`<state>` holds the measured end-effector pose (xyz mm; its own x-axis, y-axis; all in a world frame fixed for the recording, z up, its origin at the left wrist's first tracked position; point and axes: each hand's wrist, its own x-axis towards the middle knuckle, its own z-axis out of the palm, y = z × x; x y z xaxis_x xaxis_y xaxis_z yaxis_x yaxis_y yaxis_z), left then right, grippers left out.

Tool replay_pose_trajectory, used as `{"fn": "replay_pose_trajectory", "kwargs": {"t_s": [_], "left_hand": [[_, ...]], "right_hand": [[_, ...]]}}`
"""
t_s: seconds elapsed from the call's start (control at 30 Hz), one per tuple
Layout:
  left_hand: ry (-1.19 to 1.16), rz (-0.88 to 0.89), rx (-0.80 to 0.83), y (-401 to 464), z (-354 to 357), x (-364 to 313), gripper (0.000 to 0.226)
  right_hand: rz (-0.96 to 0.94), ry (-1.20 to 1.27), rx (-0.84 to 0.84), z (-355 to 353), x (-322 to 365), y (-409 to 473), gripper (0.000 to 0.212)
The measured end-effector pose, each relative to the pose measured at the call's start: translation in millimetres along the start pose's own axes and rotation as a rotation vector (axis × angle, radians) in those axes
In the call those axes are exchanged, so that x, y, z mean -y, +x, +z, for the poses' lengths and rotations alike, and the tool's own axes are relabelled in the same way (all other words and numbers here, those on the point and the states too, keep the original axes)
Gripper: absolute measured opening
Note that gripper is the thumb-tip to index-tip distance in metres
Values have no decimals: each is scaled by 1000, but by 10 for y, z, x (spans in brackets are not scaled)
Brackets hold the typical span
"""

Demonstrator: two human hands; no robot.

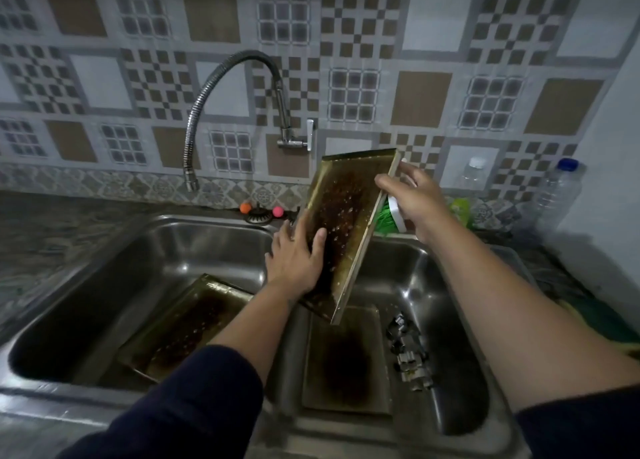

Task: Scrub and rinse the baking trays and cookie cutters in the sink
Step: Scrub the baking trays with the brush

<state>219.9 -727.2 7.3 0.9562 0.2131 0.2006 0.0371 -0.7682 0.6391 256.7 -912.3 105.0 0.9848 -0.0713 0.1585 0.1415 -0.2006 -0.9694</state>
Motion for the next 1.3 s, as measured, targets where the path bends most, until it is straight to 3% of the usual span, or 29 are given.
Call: {"fn": "replay_pose_trajectory", "kwargs": {"t_s": [0.13, 0.37, 0.53, 0.7, 0.93, 1.1, 1.3], "left_hand": [[-76, -88, 68, 86, -320, 343, 64], [100, -194, 65, 69, -855, 1202, 68], [217, -275, 152, 94, -1160, 2025, 73], [324, -362, 211, 85, -1147, 2726, 77], [434, -417, 348, 182, -886, 3187, 79], [451, -422, 439, 244, -768, 3348, 85], [407, -441, 506, 303, -736, 3398, 74]], "right_hand": [[23, 46, 35, 329, 35, -75, 61], [19, -80, 25, 1228, -58, -238, 56], [34, -431, -3, 1904, -482, -386, 43], [75, -824, 89, 2382, -875, -617, 48], [34, -1005, 65, 2572, -1023, -621, 46], [-6, -1021, 57, 2605, -1031, -646, 46], [20, -1009, 2, 2640, -1010, -635, 46]]}}
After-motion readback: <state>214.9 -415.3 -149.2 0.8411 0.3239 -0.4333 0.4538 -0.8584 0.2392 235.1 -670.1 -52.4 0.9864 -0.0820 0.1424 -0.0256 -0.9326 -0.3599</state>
